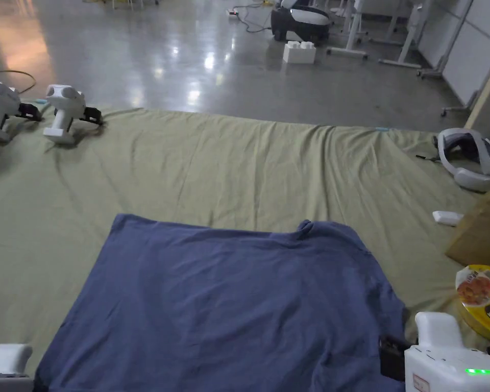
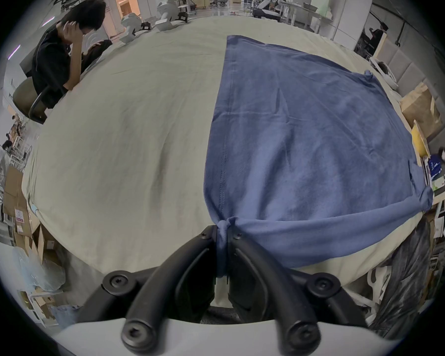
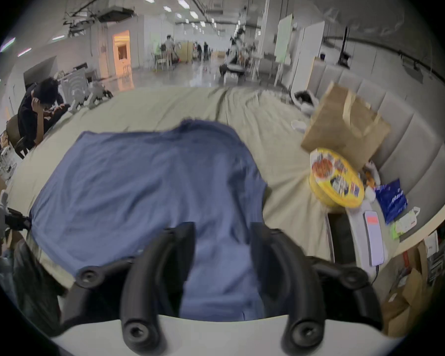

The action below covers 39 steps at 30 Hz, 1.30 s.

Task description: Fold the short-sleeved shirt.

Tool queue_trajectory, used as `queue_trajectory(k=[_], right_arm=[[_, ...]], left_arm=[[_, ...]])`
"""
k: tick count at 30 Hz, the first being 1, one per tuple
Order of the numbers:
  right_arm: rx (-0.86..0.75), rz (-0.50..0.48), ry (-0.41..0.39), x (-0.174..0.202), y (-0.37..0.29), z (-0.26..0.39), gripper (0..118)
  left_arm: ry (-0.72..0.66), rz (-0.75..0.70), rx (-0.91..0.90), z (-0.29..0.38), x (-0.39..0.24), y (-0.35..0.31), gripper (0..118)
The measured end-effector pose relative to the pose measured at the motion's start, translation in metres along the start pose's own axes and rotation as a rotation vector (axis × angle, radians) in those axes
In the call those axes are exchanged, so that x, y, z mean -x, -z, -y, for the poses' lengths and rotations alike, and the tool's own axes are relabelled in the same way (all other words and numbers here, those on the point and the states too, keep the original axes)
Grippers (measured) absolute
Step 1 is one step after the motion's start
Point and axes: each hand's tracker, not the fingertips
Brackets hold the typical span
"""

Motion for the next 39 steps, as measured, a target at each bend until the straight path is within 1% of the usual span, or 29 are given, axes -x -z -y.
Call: queue_trajectory(k=[1,3,6,8,12,14,16,17,18,19,20,21,22,23,26,31,33,39], right_arm=[[0.037,0.008,0.011,-0.004,0.000,0.006,65],[0.095,0.029,0.019,-0.011,0.001,0.018,66],[0.172,0.044,-0.013,-0.014,0.008,0.037,70],[0.219,0.040,-0.014,-0.015,0.015,0.048,70],[0.303,0.040,0.019,-0.017,0.036,0.064,70],[0.328,0.011,0.051,-0.017,0.047,0.070,70],[0.325,-0.002,0.068,-0.017,0.051,0.072,64],[0.304,0.002,0.066,-0.016,0.049,0.073,62],[0.295,-0.012,0.050,-0.016,0.048,0.073,58],[0.291,-0.046,0.041,-0.015,0.047,0.072,42],[0.280,-0.085,0.059,-0.015,0.046,0.072,22],[0.282,-0.076,0.066,-0.015,0.045,0.072,13],[0.286,-0.058,0.052,-0.013,0.044,0.072,11],[0.278,-0.067,0.023,-0.013,0.043,0.073,9],[0.262,-0.067,0.043,-0.015,0.036,0.072,7],[0.196,-0.071,0.058,-0.020,0.018,0.059,7],[0.157,-0.081,0.074,-0.022,0.012,0.046,7],[0.078,-0.088,0.076,-0.024,0.012,-0.007,7]], left_arm=[[-0.006,0.004,-0.003,0.000,0.001,-0.001,9],[-0.015,0.010,-0.006,0.000,0.004,0.000,9],[-0.018,0.013,-0.010,0.001,0.004,0.000,9],[-0.017,0.013,-0.012,0.001,0.004,-0.001,9],[-0.020,0.018,-0.018,0.001,0.005,0.000,9],[-0.027,0.022,-0.022,0.001,0.006,-0.001,9],[-0.029,0.024,-0.024,0.002,0.006,-0.001,9],[-0.029,0.025,-0.026,0.002,0.007,-0.002,9],[-0.029,0.027,-0.029,0.002,0.007,-0.002,9],[-0.029,0.029,-0.030,0.002,0.008,-0.001,9],[-0.029,0.029,-0.033,0.003,0.008,-0.002,9],[-0.031,0.031,-0.035,0.003,0.008,-0.002,9],[-0.031,0.032,-0.039,0.003,0.008,-0.002,9],[-0.033,0.033,-0.046,0.003,0.008,-0.003,9],[-0.041,0.039,-0.086,0.003,0.009,-0.011,9],[-0.058,0.062,-0.210,-0.008,0.009,-0.034,9],[-0.069,0.071,-0.246,-0.019,0.008,-0.043,9],[-0.068,0.076,-0.299,-0.064,-0.003,-0.055,9]])
